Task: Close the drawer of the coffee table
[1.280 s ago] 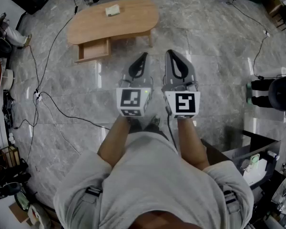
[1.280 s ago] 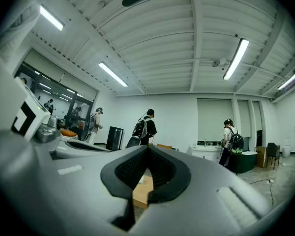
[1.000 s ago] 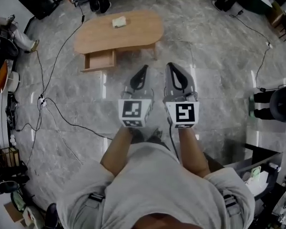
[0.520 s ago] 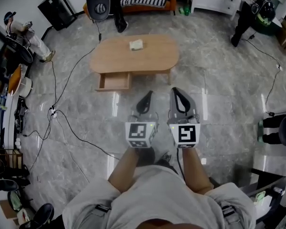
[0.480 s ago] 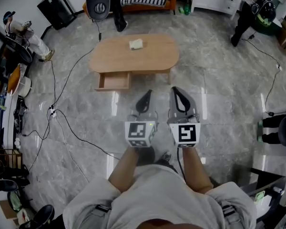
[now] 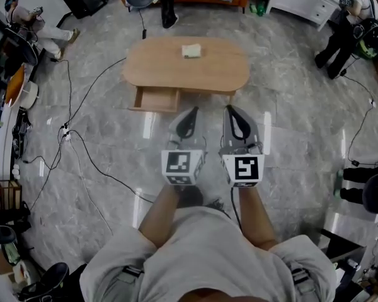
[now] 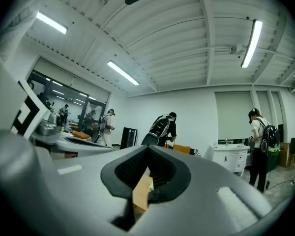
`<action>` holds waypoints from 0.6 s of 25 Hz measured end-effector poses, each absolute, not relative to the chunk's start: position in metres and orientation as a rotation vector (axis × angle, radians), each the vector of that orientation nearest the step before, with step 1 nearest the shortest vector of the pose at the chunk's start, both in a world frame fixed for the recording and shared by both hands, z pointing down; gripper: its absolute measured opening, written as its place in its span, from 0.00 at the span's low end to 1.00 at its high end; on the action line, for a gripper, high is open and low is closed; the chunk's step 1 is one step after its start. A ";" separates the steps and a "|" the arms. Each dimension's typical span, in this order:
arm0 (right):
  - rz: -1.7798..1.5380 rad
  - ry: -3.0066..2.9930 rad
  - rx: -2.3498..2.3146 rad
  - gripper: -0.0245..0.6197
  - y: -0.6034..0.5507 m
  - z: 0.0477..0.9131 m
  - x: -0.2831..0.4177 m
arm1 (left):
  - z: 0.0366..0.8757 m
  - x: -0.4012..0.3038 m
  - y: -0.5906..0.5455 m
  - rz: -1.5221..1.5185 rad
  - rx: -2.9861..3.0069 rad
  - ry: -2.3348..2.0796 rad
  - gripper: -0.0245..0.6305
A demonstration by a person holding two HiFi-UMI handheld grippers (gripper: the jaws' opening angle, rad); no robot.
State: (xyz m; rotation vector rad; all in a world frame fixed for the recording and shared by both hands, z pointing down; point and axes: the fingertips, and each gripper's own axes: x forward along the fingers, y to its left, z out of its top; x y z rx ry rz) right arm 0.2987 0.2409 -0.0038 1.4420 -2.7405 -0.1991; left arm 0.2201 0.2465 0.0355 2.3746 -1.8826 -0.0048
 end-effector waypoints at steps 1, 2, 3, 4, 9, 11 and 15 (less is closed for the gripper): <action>-0.202 -2.750 1.429 0.05 0.234 -0.003 0.288 | 0.036 0.210 0.241 -0.005 2.365 -1.892 0.07; -0.203 -2.760 1.420 0.05 0.227 -0.004 0.277 | 0.035 0.199 0.235 -0.003 2.357 -1.902 0.07; -0.199 -2.768 1.411 0.05 0.220 -0.004 0.266 | 0.035 0.188 0.229 -0.002 2.349 -1.913 0.07; -0.191 -2.774 1.399 0.05 0.213 -0.004 0.254 | 0.036 0.177 0.224 -0.001 2.339 -1.923 0.07; -0.151 -2.834 1.291 0.05 0.193 0.009 0.186 | 0.046 0.116 0.213 -0.013 2.270 -1.966 0.07; -0.135 -2.840 1.231 0.05 0.189 0.016 0.157 | 0.053 0.090 0.209 -0.019 2.228 -1.991 0.07; -0.103 -2.866 1.096 0.05 0.181 0.028 0.106 | 0.063 0.045 0.198 -0.022 2.137 -2.045 0.07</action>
